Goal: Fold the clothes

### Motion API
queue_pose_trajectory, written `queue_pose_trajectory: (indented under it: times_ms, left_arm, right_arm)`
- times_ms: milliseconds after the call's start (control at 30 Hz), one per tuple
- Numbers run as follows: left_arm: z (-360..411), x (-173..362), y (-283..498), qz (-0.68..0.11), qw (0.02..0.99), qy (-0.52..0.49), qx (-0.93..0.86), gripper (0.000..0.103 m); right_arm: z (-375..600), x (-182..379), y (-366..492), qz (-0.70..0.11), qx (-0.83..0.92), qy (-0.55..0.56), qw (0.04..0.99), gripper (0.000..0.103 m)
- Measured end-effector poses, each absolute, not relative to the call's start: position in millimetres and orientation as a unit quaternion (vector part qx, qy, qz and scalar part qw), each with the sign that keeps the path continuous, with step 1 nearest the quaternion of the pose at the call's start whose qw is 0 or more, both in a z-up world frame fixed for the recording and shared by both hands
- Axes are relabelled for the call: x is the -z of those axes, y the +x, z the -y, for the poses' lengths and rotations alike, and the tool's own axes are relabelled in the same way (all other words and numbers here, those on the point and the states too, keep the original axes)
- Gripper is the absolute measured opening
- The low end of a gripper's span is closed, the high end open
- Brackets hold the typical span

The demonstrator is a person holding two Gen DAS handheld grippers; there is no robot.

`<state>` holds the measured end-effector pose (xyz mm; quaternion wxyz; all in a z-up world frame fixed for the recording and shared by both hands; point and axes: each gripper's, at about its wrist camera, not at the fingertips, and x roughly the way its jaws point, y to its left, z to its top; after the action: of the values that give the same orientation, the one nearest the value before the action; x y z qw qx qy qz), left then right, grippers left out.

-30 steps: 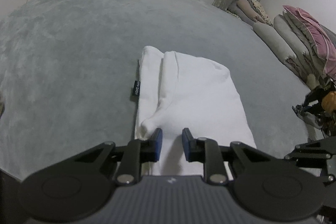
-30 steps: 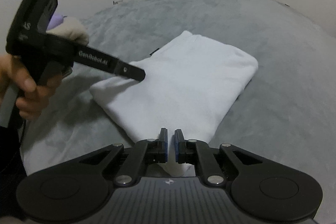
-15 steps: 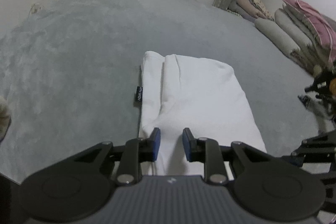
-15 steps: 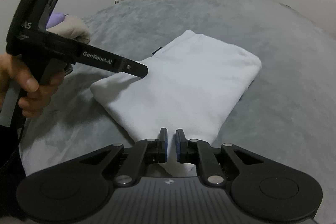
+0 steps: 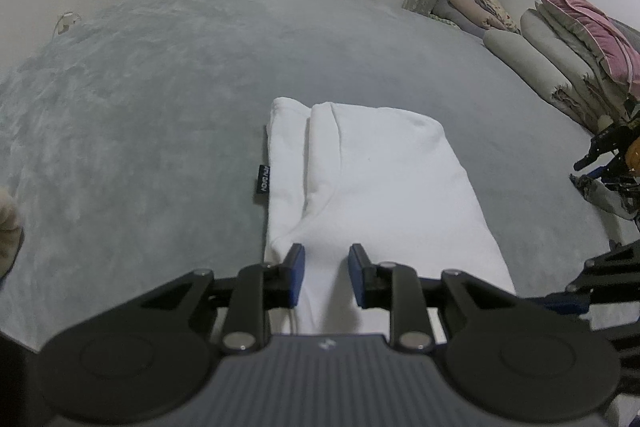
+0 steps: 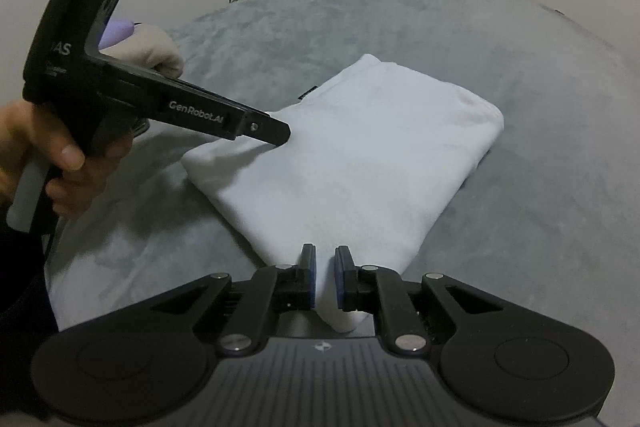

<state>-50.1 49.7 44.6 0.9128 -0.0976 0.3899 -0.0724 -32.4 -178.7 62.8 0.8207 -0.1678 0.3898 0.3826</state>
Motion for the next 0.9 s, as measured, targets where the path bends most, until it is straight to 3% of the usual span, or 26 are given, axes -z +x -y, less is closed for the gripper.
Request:
queue_pose_trajectory:
  times_ms: [300, 500, 900]
  left_arm:
    - [-39.1, -50.4, -55.7, -0.382, 0.918, -0.074, 0.077, 0.033]
    - [-14.7, -66.1, -78.2, -0.338, 0.929, -0.027, 0.148, 0.027]
    - [7.5, -42.6, -79.9, -0.389, 0.899, -0.041, 0.199, 0.027]
  right_arm:
    - [213.0, -60.3, 6.8, -0.4, -0.296, -0.024, 0.867, 0.011]
    - [229.0, -52.7, 28.1, -0.42, -0.268, 0.101, 0.861, 0.013]
    - [214.6, -37.2, 53.2, -0.43, -0.266, 0.094, 0.857, 0.033]
